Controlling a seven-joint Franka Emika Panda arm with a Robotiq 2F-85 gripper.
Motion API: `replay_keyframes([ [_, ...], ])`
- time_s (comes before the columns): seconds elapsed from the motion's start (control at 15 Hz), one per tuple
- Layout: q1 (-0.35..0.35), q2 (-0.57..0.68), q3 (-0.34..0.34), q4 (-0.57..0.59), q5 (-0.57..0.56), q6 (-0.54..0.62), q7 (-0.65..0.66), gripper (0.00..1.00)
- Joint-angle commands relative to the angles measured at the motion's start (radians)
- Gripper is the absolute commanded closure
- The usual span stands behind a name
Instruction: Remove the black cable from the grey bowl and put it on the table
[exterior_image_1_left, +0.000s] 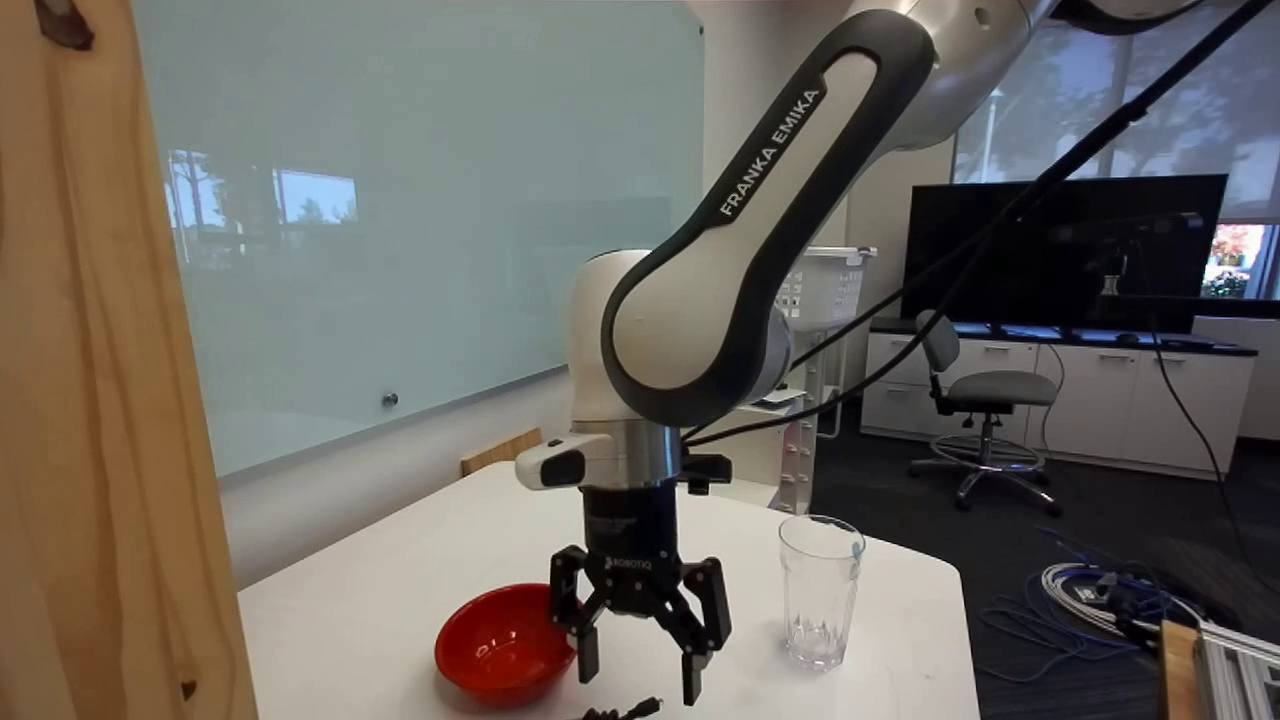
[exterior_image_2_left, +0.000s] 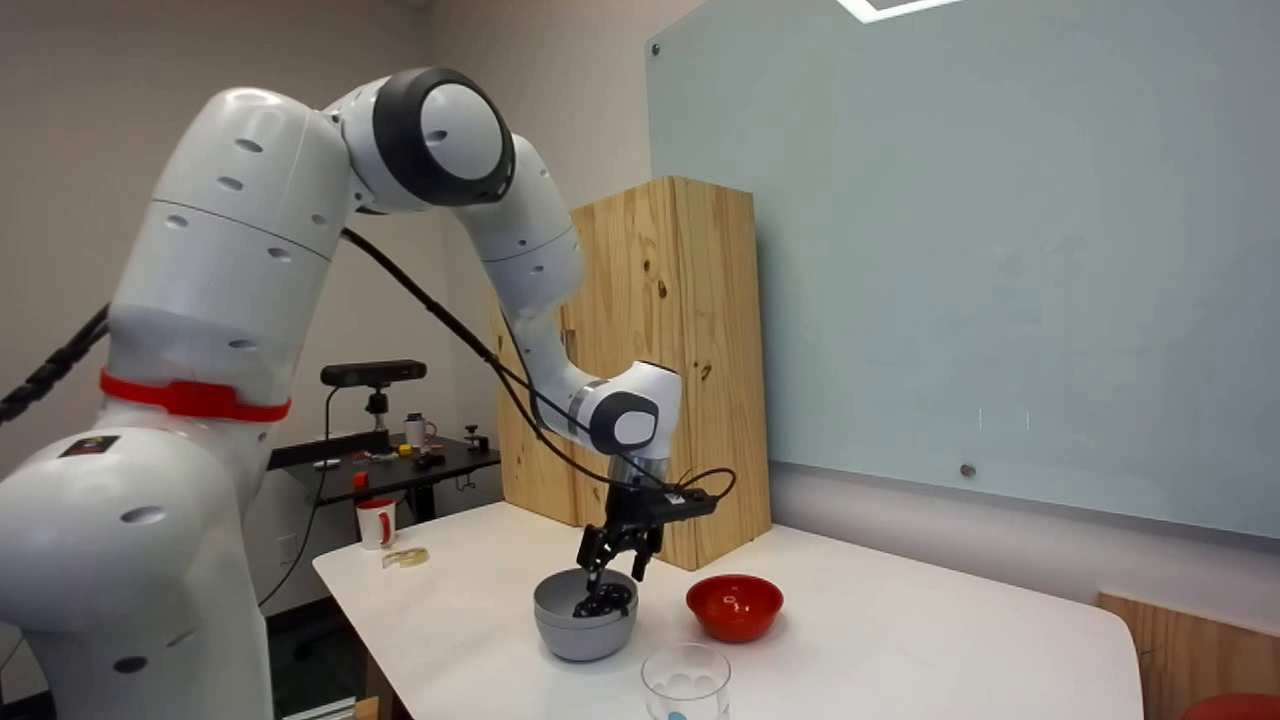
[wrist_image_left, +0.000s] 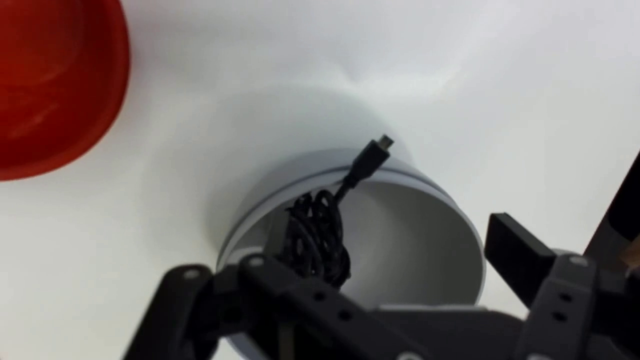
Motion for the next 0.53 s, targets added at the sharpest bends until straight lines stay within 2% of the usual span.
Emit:
replay_keyframes([
  [0.0, 0.018, 0.006, -0.004, -0.043, -0.018, 0.117, -0.065, 0.0],
  [0.4, 0.005, 0.017, 0.022, -0.068, 0.004, 0.185, -0.08, 0.0],
  [0.47, 0.003, 0.019, 0.024, -0.07, 0.005, 0.188, -0.082, 0.25],
])
